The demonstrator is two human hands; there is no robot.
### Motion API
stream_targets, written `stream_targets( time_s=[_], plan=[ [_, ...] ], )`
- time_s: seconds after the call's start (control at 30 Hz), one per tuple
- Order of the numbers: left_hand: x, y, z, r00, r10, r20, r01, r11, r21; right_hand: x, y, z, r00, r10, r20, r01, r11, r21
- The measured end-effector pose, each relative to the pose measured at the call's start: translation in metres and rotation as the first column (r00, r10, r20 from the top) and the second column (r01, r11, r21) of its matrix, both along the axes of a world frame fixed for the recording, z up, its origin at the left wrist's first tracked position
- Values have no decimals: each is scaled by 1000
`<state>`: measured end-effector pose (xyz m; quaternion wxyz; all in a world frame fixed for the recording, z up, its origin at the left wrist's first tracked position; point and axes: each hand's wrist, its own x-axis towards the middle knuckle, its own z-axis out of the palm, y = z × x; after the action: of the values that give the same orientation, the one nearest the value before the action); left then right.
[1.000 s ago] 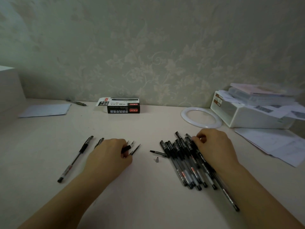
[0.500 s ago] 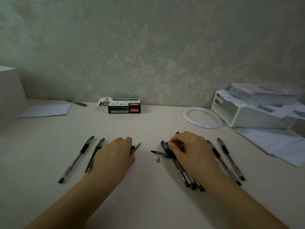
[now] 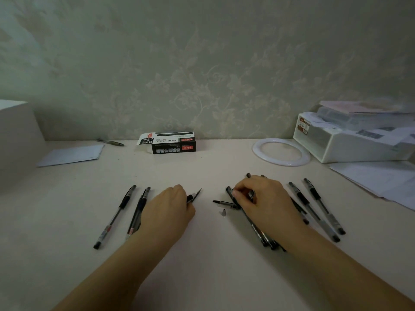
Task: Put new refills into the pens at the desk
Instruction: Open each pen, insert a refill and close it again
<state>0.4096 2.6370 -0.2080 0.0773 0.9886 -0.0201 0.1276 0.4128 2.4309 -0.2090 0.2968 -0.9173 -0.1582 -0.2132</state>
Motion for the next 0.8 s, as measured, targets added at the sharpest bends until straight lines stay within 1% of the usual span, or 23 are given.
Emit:
stream_targets(
  time_s=[0.1, 0.17, 0.23, 0.27, 0.3, 0.33, 0.37, 0.4, 0.43, 0.5, 0.57, 0.6, 0.63, 0.7, 0.77, 0.8],
  plan=[
    [-1, 1, 1, 1000, -15, 5, 15, 1000, -16, 0, 0, 0, 1000, 4, -17, -3, 1000, 8],
    [-3, 1, 3, 999, -19, 36, 20, 999, -31, -2, 1, 1, 1000, 10, -24, -9, 998, 67],
    [-4, 0, 7, 989, -46, 139, 59, 994, -92, -4, 4, 3, 998, 31, -53, -18, 972, 235],
    [-5, -1, 10, 977, -75, 200, 109, 980, -165, -6, 6, 5, 994, 59, -89, -25, 940, 340],
    [-7, -4, 13, 964, -106, 244, 173, 947, -271, -7, 9, 7, 984, 110, -138, -38, 896, 442],
    [-9, -8, 15, 955, -135, 264, 237, 884, -403, -8, 11, 9, 962, 188, -196, -57, 844, 533],
    [-11, -12, 18, 951, -155, 266, 280, 797, -535, -9, 14, 10, 925, 283, -256, -75, 792, 606],
    [-13, -16, 18, 951, -169, 260, 300, 709, -638, -10, 16, 10, 874, 374, -311, -85, 747, 660],
    [-14, -20, 18, 951, -176, 256, 308, 633, -710, -12, 18, 10, 820, 449, -356, -90, 714, 695],
    [-16, -25, 15, 954, -186, 234, 297, 505, -811, -15, 23, 8, 742, 533, -407, -92, 682, 726],
    [-16, -26, 12, 958, -196, 210, 273, 404, -873, -17, 27, 6, 712, 559, -425, -80, 665, 742],
    [-16, -27, 11, 958, -200, 207, 270, 378, -886, -17, 28, 5, 709, 561, -428, -77, 664, 744],
    [-16, -26, 10, 956, -204, 211, 275, 375, -885, -17, 28, 5, 715, 554, -427, -76, 669, 740],
    [-14, -24, 9, 946, -232, 228, 310, 429, -849, -14, 26, 6, 759, 514, -399, -56, 663, 746],
    [-12, -20, 8, 930, -304, 208, 348, 541, -766, -10, 21, 9, 830, 448, -332, -10, 607, 795],
    [-12, -17, 6, 923, -340, 183, 363, 601, -712, -7, 17, 11, 857, 424, -292, 12, 550, 835]
  ],
)
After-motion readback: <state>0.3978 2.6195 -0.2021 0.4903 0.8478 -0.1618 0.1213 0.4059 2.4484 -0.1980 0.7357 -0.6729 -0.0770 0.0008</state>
